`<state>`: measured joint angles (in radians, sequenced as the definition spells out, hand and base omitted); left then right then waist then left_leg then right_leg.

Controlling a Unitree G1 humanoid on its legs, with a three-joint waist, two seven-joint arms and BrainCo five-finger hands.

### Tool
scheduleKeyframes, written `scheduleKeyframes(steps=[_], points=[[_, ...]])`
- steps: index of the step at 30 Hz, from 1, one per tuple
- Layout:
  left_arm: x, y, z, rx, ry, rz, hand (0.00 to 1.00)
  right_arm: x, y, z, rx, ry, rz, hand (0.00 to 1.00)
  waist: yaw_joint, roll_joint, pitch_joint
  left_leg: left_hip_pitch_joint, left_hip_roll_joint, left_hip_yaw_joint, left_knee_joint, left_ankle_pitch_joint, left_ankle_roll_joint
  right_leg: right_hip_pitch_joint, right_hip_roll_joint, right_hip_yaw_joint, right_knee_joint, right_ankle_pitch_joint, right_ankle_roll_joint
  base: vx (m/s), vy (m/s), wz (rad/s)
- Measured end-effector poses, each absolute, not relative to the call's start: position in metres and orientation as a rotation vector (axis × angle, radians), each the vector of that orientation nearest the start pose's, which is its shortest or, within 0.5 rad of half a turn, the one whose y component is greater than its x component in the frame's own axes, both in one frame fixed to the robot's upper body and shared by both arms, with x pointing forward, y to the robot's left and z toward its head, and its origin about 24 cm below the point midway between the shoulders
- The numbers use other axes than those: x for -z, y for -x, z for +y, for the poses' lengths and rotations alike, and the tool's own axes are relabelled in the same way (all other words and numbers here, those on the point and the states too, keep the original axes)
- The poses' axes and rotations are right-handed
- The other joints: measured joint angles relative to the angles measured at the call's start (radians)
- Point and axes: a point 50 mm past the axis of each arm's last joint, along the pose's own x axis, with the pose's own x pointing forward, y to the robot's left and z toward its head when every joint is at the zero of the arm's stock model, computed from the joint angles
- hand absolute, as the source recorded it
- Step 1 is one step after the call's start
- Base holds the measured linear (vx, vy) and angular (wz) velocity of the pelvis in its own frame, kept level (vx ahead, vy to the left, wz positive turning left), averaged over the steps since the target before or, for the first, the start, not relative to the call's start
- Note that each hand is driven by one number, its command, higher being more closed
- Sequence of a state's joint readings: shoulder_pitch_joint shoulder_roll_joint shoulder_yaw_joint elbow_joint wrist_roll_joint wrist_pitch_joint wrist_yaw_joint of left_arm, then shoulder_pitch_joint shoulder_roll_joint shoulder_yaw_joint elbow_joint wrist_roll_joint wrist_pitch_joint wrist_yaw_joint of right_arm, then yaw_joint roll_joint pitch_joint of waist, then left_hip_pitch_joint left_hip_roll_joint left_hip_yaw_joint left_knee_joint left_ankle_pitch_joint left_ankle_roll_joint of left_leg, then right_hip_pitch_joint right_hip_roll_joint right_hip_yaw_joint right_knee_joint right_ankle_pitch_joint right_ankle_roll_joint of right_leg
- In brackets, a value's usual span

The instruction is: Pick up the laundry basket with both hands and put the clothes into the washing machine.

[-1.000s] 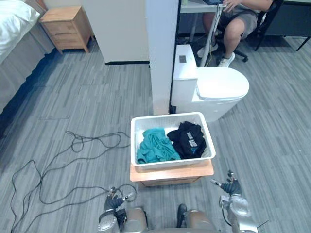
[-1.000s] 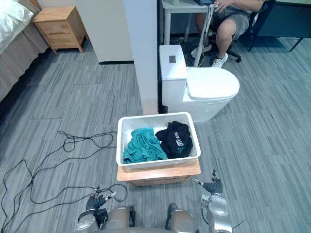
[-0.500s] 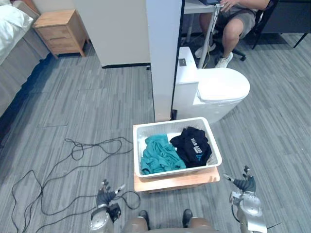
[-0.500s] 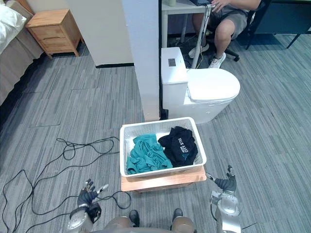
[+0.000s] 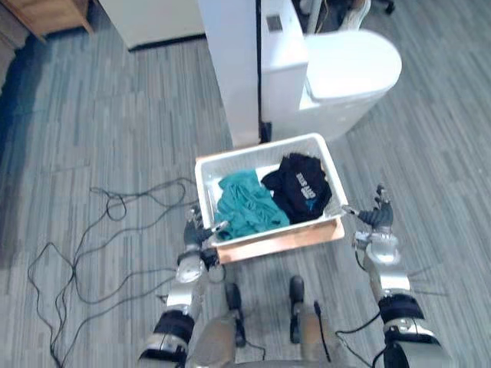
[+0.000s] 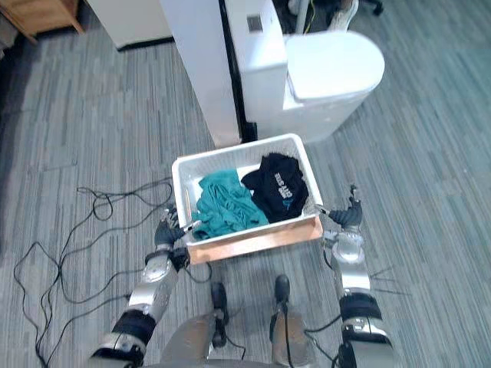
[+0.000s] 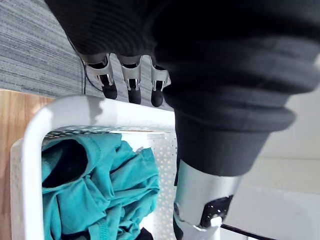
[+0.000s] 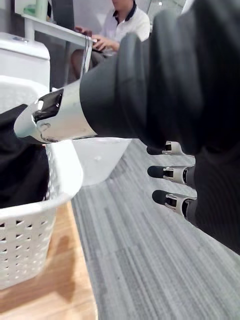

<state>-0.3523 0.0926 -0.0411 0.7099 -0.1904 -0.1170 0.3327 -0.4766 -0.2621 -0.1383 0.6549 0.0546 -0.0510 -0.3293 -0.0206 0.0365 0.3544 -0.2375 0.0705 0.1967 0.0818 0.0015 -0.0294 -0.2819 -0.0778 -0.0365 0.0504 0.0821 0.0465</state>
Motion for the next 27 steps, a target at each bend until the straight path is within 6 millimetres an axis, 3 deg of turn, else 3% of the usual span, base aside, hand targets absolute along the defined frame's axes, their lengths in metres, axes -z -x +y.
scheduleKeyframes(steps=[5, 6, 7, 8, 14, 22, 27], points=[[-0.003, -0.326, 0.174, -0.307, -0.072, 0.246, 0.0, -0.089, -0.369, -0.24, 0.449, 0.149, 0.063, 0.0, -0.006, -0.002, 0.058, -0.029, 0.0, 0.0, 0.025, 0.002, 0.002, -0.02, -0.001, 0.006, 0.0, 0.016, 0.0, -0.04, 0.002, -0.02], [-0.006, -0.329, 0.173, -0.304, -0.075, 0.236, 1.0, -0.093, -0.372, -0.238, 0.442, 0.157, 0.063, 0.0, -0.005, -0.001, 0.058, -0.035, 0.0, 0.0, 0.026, 0.003, 0.003, -0.026, -0.001, 0.007, 0.0, 0.017, 0.001, 0.0, 0.0, 0.0], [-0.011, -0.334, 0.173, -0.302, -0.077, 0.224, 1.0, -0.098, -0.377, -0.235, 0.431, 0.17, 0.064, 0.0, -0.002, 0.0, 0.059, -0.042, 0.0, 0.0, 0.027, 0.005, 0.004, -0.032, -0.001, 0.007, 0.0, 0.02, 0.0, 0.0, 0.0, 0.0], [-0.018, -0.34, 0.172, -0.298, -0.083, 0.21, 1.0, -0.103, -0.383, -0.23, 0.411, 0.187, 0.068, 1.0, 0.005, -0.001, 0.06, -0.048, 0.0, -0.001, 0.03, 0.005, 0.004, -0.035, -0.001, 0.007, 0.0, 0.021, -0.001, 0.0, 0.0, 0.0], [-0.037, -0.353, 0.169, -0.274, -0.13, 0.148, 1.0, -0.121, -0.396, -0.21, 0.283, 0.284, 0.038, 1.0, 0.009, -0.003, 0.08, -0.066, -0.002, -0.018, 0.043, 0.005, 0.005, -0.039, -0.004, -0.006, 0.001, 0.022, -0.001, -0.01, 0.003, 0.07], [-0.053, -0.355, 0.19, -0.313, -0.169, 0.09, 1.0, -0.12, -0.394, -0.215, 0.266, 0.302, 0.037, 1.0, 0.007, -0.003, 0.111, -0.065, -0.002, -0.025, 0.048, 0.005, 0.005, -0.035, -0.004, -0.007, 0.002, 0.022, -0.001, 0.0, 0.0, 0.0], [-0.043, -0.333, 0.192, -0.306, -0.147, 0.067, 1.0, -0.105, -0.374, -0.216, 0.258, 0.277, 0.005, 1.0, 0.008, -0.003, 0.11, -0.018, -0.003, -0.044, 0.038, 0.005, 0.004, 0.007, -0.001, 0.001, -0.002, 0.021, -0.001, 0.02, 0.003, -0.03]])
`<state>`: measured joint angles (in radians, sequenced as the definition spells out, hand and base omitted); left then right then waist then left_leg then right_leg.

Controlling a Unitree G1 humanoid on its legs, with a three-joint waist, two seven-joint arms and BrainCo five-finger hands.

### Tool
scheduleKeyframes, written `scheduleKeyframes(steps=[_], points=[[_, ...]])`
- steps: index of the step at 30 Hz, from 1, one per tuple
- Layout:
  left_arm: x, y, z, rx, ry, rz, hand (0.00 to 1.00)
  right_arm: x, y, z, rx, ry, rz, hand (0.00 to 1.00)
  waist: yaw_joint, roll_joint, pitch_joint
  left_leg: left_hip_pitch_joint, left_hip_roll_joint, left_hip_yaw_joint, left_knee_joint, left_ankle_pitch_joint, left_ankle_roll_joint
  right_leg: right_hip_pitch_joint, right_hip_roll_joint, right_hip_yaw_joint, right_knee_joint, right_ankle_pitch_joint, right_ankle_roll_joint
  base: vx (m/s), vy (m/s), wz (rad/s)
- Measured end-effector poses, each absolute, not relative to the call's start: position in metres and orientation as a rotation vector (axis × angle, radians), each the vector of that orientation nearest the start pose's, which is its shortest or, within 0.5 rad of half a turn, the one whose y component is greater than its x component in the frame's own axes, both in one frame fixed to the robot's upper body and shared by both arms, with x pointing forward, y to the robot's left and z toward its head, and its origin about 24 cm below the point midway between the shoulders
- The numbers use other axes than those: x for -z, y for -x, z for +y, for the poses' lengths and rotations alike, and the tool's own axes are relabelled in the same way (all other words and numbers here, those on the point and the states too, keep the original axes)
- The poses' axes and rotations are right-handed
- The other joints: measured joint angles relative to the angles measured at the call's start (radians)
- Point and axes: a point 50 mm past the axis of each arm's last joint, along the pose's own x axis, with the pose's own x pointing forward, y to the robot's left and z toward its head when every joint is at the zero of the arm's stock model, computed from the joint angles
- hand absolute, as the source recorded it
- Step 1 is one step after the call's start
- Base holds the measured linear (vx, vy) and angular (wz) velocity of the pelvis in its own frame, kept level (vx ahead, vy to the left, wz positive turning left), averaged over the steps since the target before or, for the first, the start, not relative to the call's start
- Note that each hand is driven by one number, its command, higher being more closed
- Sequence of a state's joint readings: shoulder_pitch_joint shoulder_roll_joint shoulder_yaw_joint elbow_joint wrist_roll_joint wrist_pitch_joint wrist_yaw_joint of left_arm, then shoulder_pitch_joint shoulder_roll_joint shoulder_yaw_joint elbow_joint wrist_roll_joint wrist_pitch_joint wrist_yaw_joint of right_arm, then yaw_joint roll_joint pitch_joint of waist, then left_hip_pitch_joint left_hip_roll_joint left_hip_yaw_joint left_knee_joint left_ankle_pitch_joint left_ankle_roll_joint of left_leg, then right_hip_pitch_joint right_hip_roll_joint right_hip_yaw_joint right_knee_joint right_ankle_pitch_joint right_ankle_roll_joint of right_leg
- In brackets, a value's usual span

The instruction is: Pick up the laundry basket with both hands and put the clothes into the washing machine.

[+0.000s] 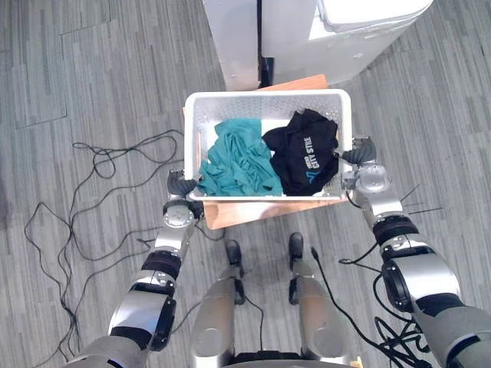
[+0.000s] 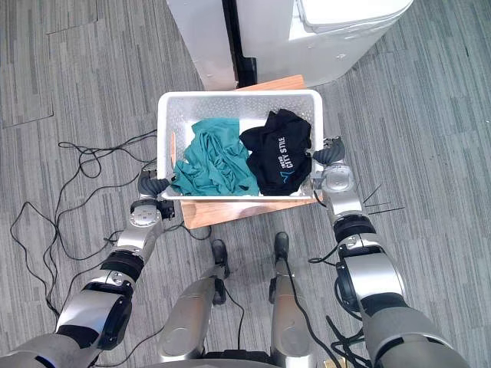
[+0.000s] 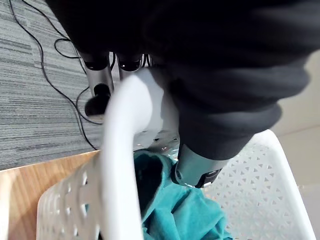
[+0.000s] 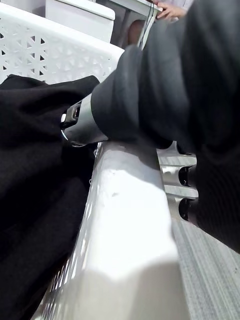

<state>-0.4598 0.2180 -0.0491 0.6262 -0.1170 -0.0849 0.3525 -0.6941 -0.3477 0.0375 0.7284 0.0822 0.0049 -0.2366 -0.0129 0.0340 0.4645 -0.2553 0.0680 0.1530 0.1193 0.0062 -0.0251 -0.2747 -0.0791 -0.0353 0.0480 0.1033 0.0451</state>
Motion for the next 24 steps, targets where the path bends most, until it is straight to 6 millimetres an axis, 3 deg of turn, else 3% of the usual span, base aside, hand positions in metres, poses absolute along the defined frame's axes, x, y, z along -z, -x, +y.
scheduleKeyframes(steps=[5, 7, 8, 10, 12, 19, 24], points=[[-0.016, -0.286, 0.185, -0.283, -0.081, 0.099, 1.0, -0.072, -0.327, -0.22, 0.28, 0.185, -0.005, 1.0, -0.001, -0.001, -0.003, 0.096, -0.005, -0.017, -0.043, -0.002, -0.001, 0.084, 0.0, 0.0, -0.002, -0.031, 0.011, 0.02, 0.014, 0.06], [-0.003, -0.266, 0.184, -0.275, -0.061, 0.138, 1.0, -0.056, -0.306, -0.221, 0.289, 0.168, 0.021, 1.0, -0.001, 0.002, -0.043, 0.112, -0.005, -0.023, -0.053, -0.005, -0.005, 0.098, -0.001, -0.007, -0.002, -0.044, 0.012, 0.05, -0.001, 0.1], [0.009, -0.247, 0.183, -0.267, -0.053, 0.181, 1.0, -0.04, -0.286, -0.221, 0.298, 0.166, 0.059, 1.0, -0.002, 0.002, -0.105, 0.115, -0.004, -0.029, -0.06, -0.012, -0.009, 0.101, 0.0, -0.014, -0.002, -0.058, 0.014, 0.13, -0.007, 0.12], [0.015, -0.233, 0.184, -0.254, -0.048, 0.201, 1.0, -0.033, -0.268, -0.22, 0.304, 0.165, 0.074, 1.0, -0.003, 0.002, -0.138, 0.142, -0.003, -0.032, -0.07, -0.015, -0.013, 0.125, 0.001, -0.018, -0.002, -0.068, 0.011, 0.14, -0.008, 0.06], [0.016, -0.216, 0.186, -0.243, -0.036, 0.208, 1.0, -0.03, -0.25, -0.217, 0.301, 0.169, 0.068, 1.0, -0.002, 0.002, -0.185, 0.17, 0.002, -0.025, -0.067, -0.03, -0.018, 0.151, 0.006, -0.014, -0.002, -0.078, 0.012, 0.09, -0.009, -0.09], [0.013, -0.189, 0.184, -0.289, 0.073, 0.198, 1.0, -0.05, -0.231, -0.211, 0.28, 0.178, -0.053, 1.0, 0.0, 0.004, -0.244, 0.195, 0.001, -0.041, 0.003, -0.1, -0.017, 0.167, 0.014, 0.076, -0.014, -0.068, 0.02, 0.03, 0.011, -0.38], [0.014, -0.179, 0.188, -0.296, 0.08, 0.214, 1.0, -0.046, -0.211, -0.206, 0.281, 0.141, -0.041, 1.0, -0.001, -0.013, -0.266, 0.187, 0.0, 0.103, 0.079, -0.174, -0.004, 0.092, 0.033, 0.256, -0.021, -0.015, 0.045, -0.04, 0.079, -1.1]])
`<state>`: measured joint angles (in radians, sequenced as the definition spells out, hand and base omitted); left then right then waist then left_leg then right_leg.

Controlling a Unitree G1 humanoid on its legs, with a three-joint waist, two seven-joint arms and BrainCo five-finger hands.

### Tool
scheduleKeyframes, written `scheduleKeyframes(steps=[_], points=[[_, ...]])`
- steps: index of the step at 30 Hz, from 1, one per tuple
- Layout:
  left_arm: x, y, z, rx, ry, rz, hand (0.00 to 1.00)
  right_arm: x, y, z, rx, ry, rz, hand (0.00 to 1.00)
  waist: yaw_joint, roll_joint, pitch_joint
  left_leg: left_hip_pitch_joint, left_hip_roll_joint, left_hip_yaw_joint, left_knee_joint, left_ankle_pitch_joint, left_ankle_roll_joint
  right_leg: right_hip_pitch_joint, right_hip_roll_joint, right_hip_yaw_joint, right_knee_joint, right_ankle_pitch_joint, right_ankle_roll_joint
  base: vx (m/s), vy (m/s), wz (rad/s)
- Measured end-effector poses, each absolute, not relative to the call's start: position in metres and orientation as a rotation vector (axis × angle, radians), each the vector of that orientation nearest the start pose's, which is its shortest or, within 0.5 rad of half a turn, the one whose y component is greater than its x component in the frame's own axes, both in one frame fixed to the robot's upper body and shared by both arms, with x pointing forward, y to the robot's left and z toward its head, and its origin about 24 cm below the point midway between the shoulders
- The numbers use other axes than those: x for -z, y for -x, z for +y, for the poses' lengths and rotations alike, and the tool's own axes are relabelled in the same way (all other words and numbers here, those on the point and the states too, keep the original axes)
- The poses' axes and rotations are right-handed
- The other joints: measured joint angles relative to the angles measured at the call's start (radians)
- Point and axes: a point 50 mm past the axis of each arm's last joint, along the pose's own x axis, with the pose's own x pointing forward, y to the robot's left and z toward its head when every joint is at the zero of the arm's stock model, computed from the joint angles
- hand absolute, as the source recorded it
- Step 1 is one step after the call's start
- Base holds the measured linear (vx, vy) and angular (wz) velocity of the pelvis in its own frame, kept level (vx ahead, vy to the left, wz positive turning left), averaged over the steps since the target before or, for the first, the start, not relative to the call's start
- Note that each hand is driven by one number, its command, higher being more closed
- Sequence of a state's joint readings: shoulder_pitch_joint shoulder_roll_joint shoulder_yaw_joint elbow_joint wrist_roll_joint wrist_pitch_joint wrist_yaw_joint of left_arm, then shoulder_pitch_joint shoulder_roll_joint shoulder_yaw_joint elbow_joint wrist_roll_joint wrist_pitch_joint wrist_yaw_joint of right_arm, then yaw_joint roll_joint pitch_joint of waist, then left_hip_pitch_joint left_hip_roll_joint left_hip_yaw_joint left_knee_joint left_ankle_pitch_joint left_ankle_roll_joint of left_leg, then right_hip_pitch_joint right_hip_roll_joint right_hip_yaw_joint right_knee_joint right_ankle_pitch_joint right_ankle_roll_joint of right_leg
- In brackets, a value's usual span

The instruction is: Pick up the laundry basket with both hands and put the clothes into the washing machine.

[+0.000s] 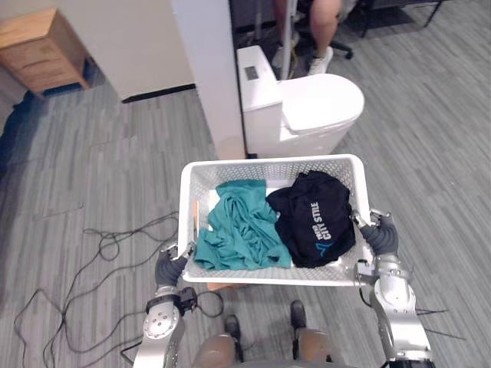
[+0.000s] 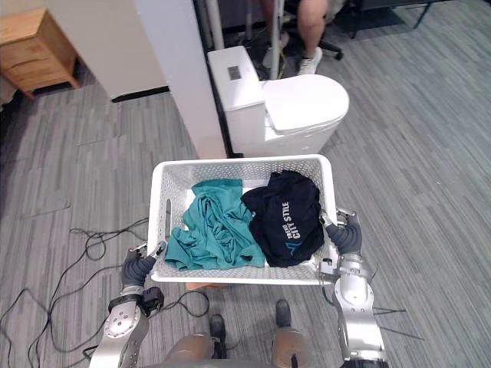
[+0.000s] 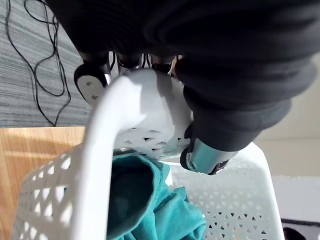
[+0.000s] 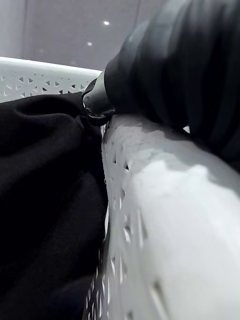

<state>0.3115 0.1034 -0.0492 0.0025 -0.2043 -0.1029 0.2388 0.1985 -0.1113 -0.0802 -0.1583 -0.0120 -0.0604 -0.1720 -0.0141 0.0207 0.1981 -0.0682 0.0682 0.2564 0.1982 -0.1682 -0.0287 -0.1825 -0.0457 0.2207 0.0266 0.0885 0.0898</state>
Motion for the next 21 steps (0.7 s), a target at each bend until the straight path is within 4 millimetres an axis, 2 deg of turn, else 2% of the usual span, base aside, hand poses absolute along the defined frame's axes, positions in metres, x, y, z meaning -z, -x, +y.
scheduleKeyframes(steps=[1, 2, 3, 4, 5, 6, 7, 8, 9, 10, 11, 12, 13, 14, 15, 16, 17, 18, 19, 20, 21], points=[[0.014, -0.18, 0.188, -0.295, 0.08, 0.211, 1.0, -0.045, -0.21, -0.206, 0.282, 0.139, -0.038, 1.0, -0.004, -0.001, 0.0, -0.01, 0.008, 0.05, 0.041, -0.031, 0.008, -0.025, 0.012, 0.039, 0.007, 0.018, 0.006, -0.05, 0.075, -1.68], [0.013, -0.18, 0.188, -0.296, 0.08, 0.209, 1.0, -0.045, -0.21, -0.206, 0.282, 0.138, -0.039, 1.0, -0.008, -0.002, 0.0, -0.015, 0.017, 0.088, 0.058, -0.045, 0.012, -0.043, 0.019, 0.028, -0.005, 0.046, -0.003, -0.07, 0.062, -1.63], [0.013, -0.18, 0.19, -0.302, 0.078, 0.206, 1.0, -0.046, -0.212, -0.204, 0.28, 0.13, -0.044, 1.0, -0.011, -0.005, -0.001, -0.016, 0.041, 0.148, 0.064, -0.058, 0.02, -0.047, 0.024, -0.033, -0.043, 0.069, -0.046, -0.11, 0.006, -1.66], [0.011, -0.183, 0.191, -0.306, 0.082, 0.194, 1.0, -0.047, -0.214, -0.202, 0.281, 0.121, -0.054, 1.0, -0.016, -0.001, 0.003, -0.017, 0.062, 0.228, 0.072, -0.064, 0.029, -0.087, 0.0, -0.2, -0.011, 0.027, -0.13, -0.12, 0.014, -2.06], [0.009, -0.185, 0.193, -0.307, 0.075, 0.186, 1.0, -0.044, -0.217, -0.202, 0.28, 0.117, -0.041, 1.0, -0.026, -0.002, 0.003, 0.002, 0.084, 0.309, 0.076, -0.065, 0.028, -0.131, -0.045, -0.418, 0.077, -0.032, -0.18, -0.07, -0.006, -1.82], [0.009, -0.185, 0.194, -0.311, 0.074, 0.185, 1.0, -0.041, -0.217, -0.202, 0.279, 0.118, -0.029, 1.0, -0.024, -0.002, 0.003, 0.016, 0.096, 0.347, 0.08, -0.069, 0.029, -0.135, -0.068, -0.528, 0.12, -0.06, -0.194, -0.04, -0.002, -1.86], [0.009, -0.184, 0.196, -0.323, 0.075, 0.186, 1.0, -0.035, -0.218, -0.2, 0.278, 0.109, -0.001, 1.0, -0.017, -0.003, 0.003, 0.054, 0.116, 0.419, 0.082, -0.076, 0.027, -0.122, -0.117, -0.742, 0.213, -0.117, -0.227, 0.0, -0.063, -1.58], [0.01, -0.183, 0.198, -0.33, 0.073, 0.189, 1.0, -0.03, -0.219, -0.199, 0.271, 0.106, 0.017, 1.0, -0.016, -0.003, 0.002, 0.083, 0.129, 0.462, 0.084, -0.089, 0.012, -0.094, -0.149, -0.863, 0.266, -0.154, -0.246, 0.03, -0.116, -1.81], [0.009, -0.183, 0.2, -0.339, 0.076, 0.187, 1.0, -0.027, -0.219, -0.197, 0.259, 0.107, 0.031, 1.0, -0.019, -0.008, -0.003, 0.103, 0.14, 0.504, 0.109, -0.114, -0.02, -0.066, -0.162, -0.941, 0.286, -0.161, -0.192, 0.07, -0.125, -1.45], [0.009, -0.183, 0.2, -0.343, 0.079, 0.185, 1.0, -0.026, -0.22, -0.196, 0.254, 0.107, 0.034, 1.0, -0.014, -0.004, -0.001, 0.103, 0.155, 0.513, 0.142, -0.135, -0.036, -0.075, -0.141, -0.913, 0.287, -0.161, -0.174, 0.07, -0.12, -1.33], [0.009, -0.183, 0.199, -0.344, 0.083, 0.186, 1.0, -0.025, -0.221, -0.197, 0.253, 0.114, 0.04, 1.0, -0.01, 0.005, -0.001, 0.099, 0.186, 0.512, 0.19, -0.153, -0.038, -0.087, -0.107, -0.871, 0.286, -0.171, -0.171, 0.13, -0.19, -1.45], [0.012, -0.182, 0.197, -0.341, 0.089, 0.196, 1.0, -0.022, -0.22, -0.199, 0.25, 0.12, 0.054, 1.0, 0.0, 0.008, 0.0, 0.078, 0.256, 0.468, 0.331, -0.167, -0.017, -0.087, -0.053, -0.814, 0.285, -0.192, -0.176, 0.14, -0.2, -1.39], [0.013, -0.181, 0.195, -0.34, 0.093, 0.203, 1.0, -0.022, -0.219, -0.2, 0.248, 0.129, 0.056, 1.0, 0.004, 0.01, 0.001, 0.054, 0.294, 0.433, 0.426, -0.166, 0.004, -0.08, -0.03, -0.792, 0.285, -0.198, -0.182, 0.16, -0.23, -1.51], [0.016, -0.178, 0.193, -0.335, 0.096, 0.22, 1.0, -0.024, -0.22, -0.204, 0.244, 0.152, 0.052, 1.0, 0.005, 0.02, 0.006, 0.001, 0.349, 0.335, 0.6, -0.159, 0.047, -0.06, 0.012, -0.758, 0.286, -0.213, -0.195, 0.16, -0.12, -1.31], [0.023, -0.175, 0.189, -0.324, 0.102, 0.25, 1.0, -0.025, -0.22, -0.208, 0.246, 0.176, 0.049, 1.0, 0.005, 0.024, 0.009, -0.052, 0.335, 0.206, 0.728, -0.162, 0.042, -0.032, 0.041, -0.713, 0.284, -0.225, -0.201, 0.16, -0.077, -1.26], [0.027, -0.174, 0.186, -0.317, 0.104, 0.268, 1.0, -0.026, -0.219, -0.211, 0.247, 0.186, 0.048, 1.0, 0.004, 0.025, 0.01, -0.078, 0.305, 0.143, 0.761, -0.164, 0.04, -0.016, 0.049, -0.693, 0.278, -0.226, -0.203, 0.15, -0.01, -1.12], [0.031, -0.172, 0.183, -0.31, 0.111, 0.288, 1.0, -0.027, -0.218, -0.213, 0.255, 0.195, 0.047, 1.0, 0.004, 0.025, 0.011, -0.119, 0.24, 0.055, 0.776, -0.164, 0.039, 0.008, 0.062, -0.654, 0.257, -0.227, -0.203, 0.1, 0.013, -0.83], [0.032, -0.17, 0.182, -0.312, 0.115, 0.296, 1.0, -0.027, -0.218, -0.213, 0.256, 0.196, 0.045, 1.0, 0.007, 0.024, 0.011, -0.14, 0.207, 0.014, 0.764, -0.164, 0.038, 0.019, 0.066, -0.633, 0.245, -0.227, -0.203, 0.18, 0.048, -1.12], [0.034, -0.168, 0.182, -0.312, 0.118, 0.303, 1.0, -0.028, -0.217, -0.213, 0.259, 0.193, 0.039, 1.0, 0.023, 0.026, 0.014, -0.183, 0.14, -0.044, 0.702, -0.164, 0.036, 0.04, 0.076, -0.588, 0.215, -0.227, -0.203, 0.23, 0.075, -1.17], [0.034, -0.168, 0.181, -0.312, 0.122, 0.306, 1.0, -0.03, -0.215, -0.213, 0.26, 0.19, 0.035, 1.0, 0.034, 0.03, 0.016, -0.217, 0.1, -0.086, 0.623, -0.161, 0.032, 0.063, 0.088, -0.557, 0.175, -0.226, -0.202, 0.23, 0.084, -1.12], [0.034, -0.167, 0.181, -0.313, 0.123, 0.307, 1.0, -0.03, -0.214, -0.213, 0.258, 0.188, 0.033, 1.0, 0.037, 0.033, 0.017, -0.236, 0.081, -0.109, 0.569, -0.159, 0.028, 0.076, 0.093, -0.544, 0.153, -0.226, -0.201, 0.25, 0.1, -1.14]])
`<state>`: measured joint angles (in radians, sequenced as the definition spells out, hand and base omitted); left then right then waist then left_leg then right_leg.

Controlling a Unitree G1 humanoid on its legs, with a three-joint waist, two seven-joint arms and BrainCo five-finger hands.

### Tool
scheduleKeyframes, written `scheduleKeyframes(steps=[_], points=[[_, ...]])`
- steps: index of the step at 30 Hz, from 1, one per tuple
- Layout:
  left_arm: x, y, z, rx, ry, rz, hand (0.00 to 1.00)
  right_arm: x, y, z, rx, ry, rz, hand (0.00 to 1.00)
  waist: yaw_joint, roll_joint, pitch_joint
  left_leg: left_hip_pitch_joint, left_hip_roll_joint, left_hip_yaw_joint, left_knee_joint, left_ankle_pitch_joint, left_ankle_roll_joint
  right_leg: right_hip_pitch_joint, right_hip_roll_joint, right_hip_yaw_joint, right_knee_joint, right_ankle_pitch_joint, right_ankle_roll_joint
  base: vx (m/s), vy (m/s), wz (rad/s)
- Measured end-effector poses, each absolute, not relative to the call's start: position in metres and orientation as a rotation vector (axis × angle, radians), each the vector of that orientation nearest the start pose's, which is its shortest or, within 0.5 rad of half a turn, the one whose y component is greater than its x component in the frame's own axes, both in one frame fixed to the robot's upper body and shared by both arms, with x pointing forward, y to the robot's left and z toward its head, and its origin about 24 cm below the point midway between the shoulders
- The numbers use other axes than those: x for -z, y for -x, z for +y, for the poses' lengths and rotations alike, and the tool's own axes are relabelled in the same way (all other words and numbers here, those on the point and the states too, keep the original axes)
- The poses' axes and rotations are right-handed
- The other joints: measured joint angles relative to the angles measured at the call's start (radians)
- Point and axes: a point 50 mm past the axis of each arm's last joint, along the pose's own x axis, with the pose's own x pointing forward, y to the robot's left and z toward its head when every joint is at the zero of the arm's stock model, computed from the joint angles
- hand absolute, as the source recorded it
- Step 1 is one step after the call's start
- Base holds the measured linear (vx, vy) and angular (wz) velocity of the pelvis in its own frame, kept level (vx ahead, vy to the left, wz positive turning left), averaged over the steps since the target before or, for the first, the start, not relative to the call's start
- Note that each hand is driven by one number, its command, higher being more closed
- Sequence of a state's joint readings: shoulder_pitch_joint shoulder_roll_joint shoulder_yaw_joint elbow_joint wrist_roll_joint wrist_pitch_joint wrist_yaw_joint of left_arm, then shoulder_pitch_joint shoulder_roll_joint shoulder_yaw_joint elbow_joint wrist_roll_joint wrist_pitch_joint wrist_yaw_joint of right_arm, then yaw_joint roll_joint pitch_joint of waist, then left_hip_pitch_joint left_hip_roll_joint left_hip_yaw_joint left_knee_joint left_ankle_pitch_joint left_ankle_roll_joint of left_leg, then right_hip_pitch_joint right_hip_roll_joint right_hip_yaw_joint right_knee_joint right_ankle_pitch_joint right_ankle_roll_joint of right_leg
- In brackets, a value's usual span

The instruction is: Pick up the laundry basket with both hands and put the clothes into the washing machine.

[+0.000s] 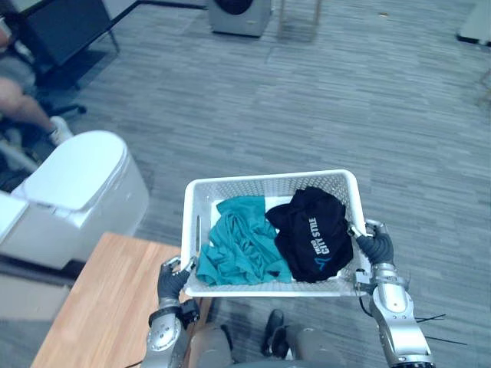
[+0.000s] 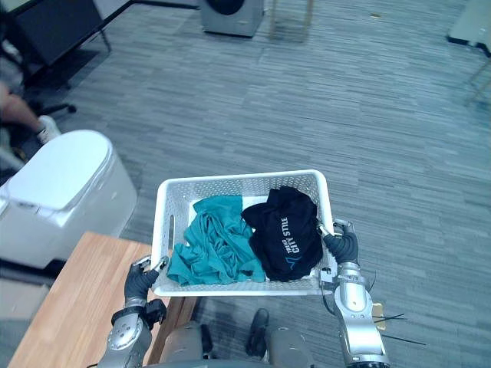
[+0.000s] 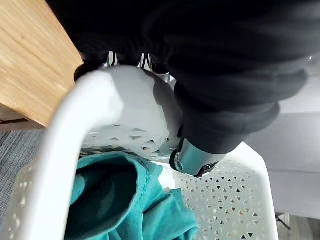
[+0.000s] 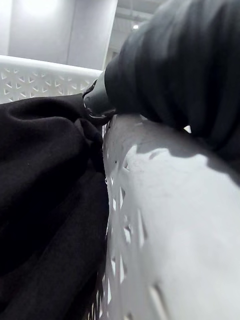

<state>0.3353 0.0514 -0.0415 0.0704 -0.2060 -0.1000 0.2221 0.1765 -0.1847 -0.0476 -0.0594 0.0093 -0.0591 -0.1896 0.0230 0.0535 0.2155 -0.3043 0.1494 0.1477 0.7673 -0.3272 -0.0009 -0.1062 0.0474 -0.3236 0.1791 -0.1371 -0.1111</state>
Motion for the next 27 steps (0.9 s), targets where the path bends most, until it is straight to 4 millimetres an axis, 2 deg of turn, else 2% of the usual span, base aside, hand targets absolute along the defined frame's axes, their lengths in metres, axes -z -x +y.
scheduleKeyframes(steps=[1, 3, 4, 5, 7, 8, 9, 10, 11, 12, 14, 16, 17, 19, 20, 21, 22, 23, 24, 25, 26, 27], points=[[0.034, -0.167, 0.182, -0.314, 0.118, 0.306, 1.0, -0.032, -0.213, -0.21, 0.253, 0.186, 0.025, 1.0, 0.017, 0.0, 0.001, -0.041, -0.046, -0.048, -0.184, 0.028, -0.044, 0.026, 0.008, 0.048, -0.049, 0.005, 0.008, 0.22, 0.092, -0.93], [0.035, -0.166, 0.182, -0.316, 0.12, 0.31, 1.0, -0.034, -0.213, -0.21, 0.253, 0.187, 0.018, 1.0, 0.023, 0.003, 0.001, -0.051, -0.055, -0.065, -0.305, 0.059, -0.084, 0.044, 0.016, 0.082, -0.078, 0.016, 0.025, 0.23, 0.098, -0.81], [0.035, -0.165, 0.182, -0.318, 0.122, 0.312, 1.0, -0.034, -0.213, -0.21, 0.254, 0.186, 0.015, 1.0, 0.027, 0.006, 0.001, -0.049, -0.054, -0.063, -0.351, 0.109, -0.079, 0.061, 0.025, 0.108, -0.094, 0.024, 0.038, 0.32, 0.141, -0.89], [0.036, -0.163, 0.181, -0.321, 0.127, 0.318, 1.0, -0.033, -0.211, -0.21, 0.256, 0.186, 0.019, 1.0, 0.046, 0.005, -0.001, -0.031, -0.058, -0.055, -0.345, 0.149, -0.034, 0.08, 0.025, 0.145, -0.092, 0.02, 0.055, 0.34, 0.158, -0.94], [0.035, -0.161, 0.181, -0.324, 0.129, 0.319, 1.0, -0.033, -0.208, -0.21, 0.258, 0.183, 0.023, 1.0, 0.047, -0.009, -0.01, -0.018, -0.068, -0.037, -0.325, 0.154, 0.016, 0.071, 0.007, 0.176, -0.044, -0.013, 0.092, 0.35, 0.167, -0.66], [0.035, -0.159, 0.182, -0.323, 0.123, 0.323, 1.0, -0.027, -0.203, -0.209, 0.267, 0.173, 0.046, 1.0, 0.044, -0.042, -0.023, 0.024, -0.097, -0.006, -0.336, 0.121, 0.068, 0.027, -0.05, 0.187, 0.109, -0.094, 0.16, 0.44, 0.192, -0.32], [0.036, -0.159, 0.182, -0.322, 0.123, 0.326, 1.0, -0.026, -0.201, -0.209, 0.271, 0.177, 0.055, 1.0, 0.04, -0.05, -0.024, 0.041, -0.113, 0.003, -0.334, 0.111, 0.08, -0.006, -0.074, 0.194, 0.21, -0.113, 0.18, 0.54, 0.244, -0.16], [0.037, -0.159, 0.181, -0.32, 0.125, 0.334, 1.0, -0.023, -0.2, -0.21, 0.275, 0.184, 0.068, 1.0, 0.024, -0.05, -0.024, 0.068, -0.133, 0.004, -0.331, 0.085, 0.092, -0.065, -0.11, 0.195, 0.385, -0.122, 0.194, 0.45, 0.21, 0.13], [0.037, -0.157, 0.183, -0.319, 0.112, 0.342, 1.0, -0.017, -0.198, -0.209, 0.28, 0.178, 0.095, 1.0, 0.001, -0.055, -0.016, 0.142, -0.162, 0.005, -0.348, 0.058, 0.114, -0.143, -0.176, 0.17, 0.631, -0.123, 0.185, 0.54, 0.23, 0.21], [0.038, -0.155, 0.186, -0.318, 0.093, 0.352, 1.0, -0.011, -0.198, -0.208, 0.278, 0.17, 0.121, 1.0, -0.01, -0.051, -0.014, 0.209, -0.17, 0.009, -0.363, 0.039, 0.124, -0.169, -0.214, 0.14, 0.73, -0.138, 0.159, 0.46, 0.164, 0.14], [0.035, -0.158, 0.191, -0.31, 0.061, 0.338, 1.0, -0.007, -0.198, -0.205, 0.276, 0.159, 0.135, 1.0, -0.01, -0.043, -0.015, 0.293, -0.167, 0.015, -0.415, 0.031, 0.129, -0.22, -0.241, 0.089, 0.717, -0.152, 0.135, 0.51, 0.102, -0.07], [0.031, -0.161, 0.194, -0.302, 0.043, 0.316, 1.0, -0.012, -0.204, -0.203, 0.268, 0.156, 0.109, 1.0, -0.011, -0.038, -0.017, 0.336, -0.16, 0.013, -0.469, 0.018, 0.118, -0.294, -0.228, 0.062, 0.598, -0.149, 0.136, 0.47, 0.048, -0.08], [0.03, -0.164, 0.194, -0.299, 0.043, 0.308, 1.0, -0.015, -0.208, -0.204, 0.264, 0.159, 0.096, 1.0, -0.014, -0.033, -0.013, 0.359, -0.149, 0.013, -0.497, 0.013, 0.11, -0.331, -0.2, 0.058, 0.449, -0.116, 0.141, 0.51, -0.026, 0.01], [0.027, -0.169, 0.193, -0.292, 0.042, 0.293, 1.0, -0.015, -0.21, -0.206, 0.264, 0.165, 0.094, 1.0, -0.028, -0.018, -0.004, 0.422, -0.123, -0.002, -0.54, -0.007, 0.068, -0.341, -0.143, 0.077, 0.181, 0.022, 0.149, 0.65, -0.064, 0.17], [0.026, -0.171, 0.193, -0.288, 0.033, 0.287, 1.0, -0.015, -0.209, -0.205, 0.268, 0.163, 0.096, 1.0, -0.044, -0.023, -0.006, 0.472, -0.122, -0.011, -0.569, -0.02, 0.043, -0.336, -0.123, 0.096, 0.003, 0.137, 0.161, 0.63, -0.11, 0.26], [0.026, -0.171, 0.194, -0.285, 0.023, 0.287, 1.0, -0.015, -0.209, -0.206, 0.267, 0.164, 0.096, 1.0, -0.056, -0.035, -0.009, 0.525, -0.131, -0.017, -0.59, -0.035, 0.015, -0.333, -0.122, 0.109, -0.077, 0.206, 0.144, 0.79, -0.176, 0.32], [0.027, -0.171, 0.192, -0.282, 0.02, 0.289, 1.0, -0.012, -0.206, -0.207, 0.273, 0.167, 0.109, 1.0, -0.069, -0.04, -0.017, 0.594, -0.133, -0.056, -0.582, -0.079, -0.041, -0.339, -0.127, 0.129, -0.028, 0.334, 0.084, 0.69, -0.163, 0.19], [0.028, -0.173, 0.19, -0.282, 0.03, 0.291, 1.0, -0.012, -0.205, -0.209, 0.278, 0.171, 0.11, 1.0, -0.07, -0.022, -0.018, 0.608, -0.117, -0.065, -0.568, -0.084, -0.046, -0.357, -0.123, 0.124, 0.034, 0.357, 0.077, 0.56, -0.134, -0.03], [0.028, -0.175, 0.186, -0.282, 0.047, 0.293, 1.0, -0.014, -0.206, -0.212, 0.285, 0.181, 0.107, 1.0, -0.063, 0.012, -0.024, 0.601, -0.089, -0.07, -0.537, -0.082, -0.05, -0.38, -0.103, 0.111, 0.112, 0.298, 0.06, 0.68, -0.168, 0.02], [0.025, -0.182, 0.178, -0.26, 0.061, 0.273, 1.0, -0.015, -0.205, -0.22, 0.318, 0.185, 0.108, 1.0, -0.072, 0.037, -0.028, 0.513, -0.044, -0.096, -0.307, -0.015, -0.119, -0.386, -0.089, 0.077, 0.23, 0.17, 0.048, 0.66, -0.182, 0.01], [0.025, -0.183, 0.177, -0.258, 0.061, 0.271, 1.0, -0.015, -0.204, -0.221, 0.32, 0.185, 0.108, 1.0, -0.071, 0.038, -0.027, 0.5, -0.038, -0.097, -0.272, 0.002, -0.123, -0.379, -0.083, 0.075, 0.236, 0.156, 0.047, 0.79, -0.239, 0.08], [0.027, -0.181, 0.176, -0.259, 0.067, 0.281, 1.0, -0.015, -0.204, -0.221, 0.318, 0.189, 0.112, 1.0, -0.063, 0.044, -0.022, 0.418, -0.004, -0.112, -0.036, 0.162, -0.154, -0.314, -0.055, 0.075, 0.238, 0.103, 0.04, 0.53, -0.159, -0.11]])
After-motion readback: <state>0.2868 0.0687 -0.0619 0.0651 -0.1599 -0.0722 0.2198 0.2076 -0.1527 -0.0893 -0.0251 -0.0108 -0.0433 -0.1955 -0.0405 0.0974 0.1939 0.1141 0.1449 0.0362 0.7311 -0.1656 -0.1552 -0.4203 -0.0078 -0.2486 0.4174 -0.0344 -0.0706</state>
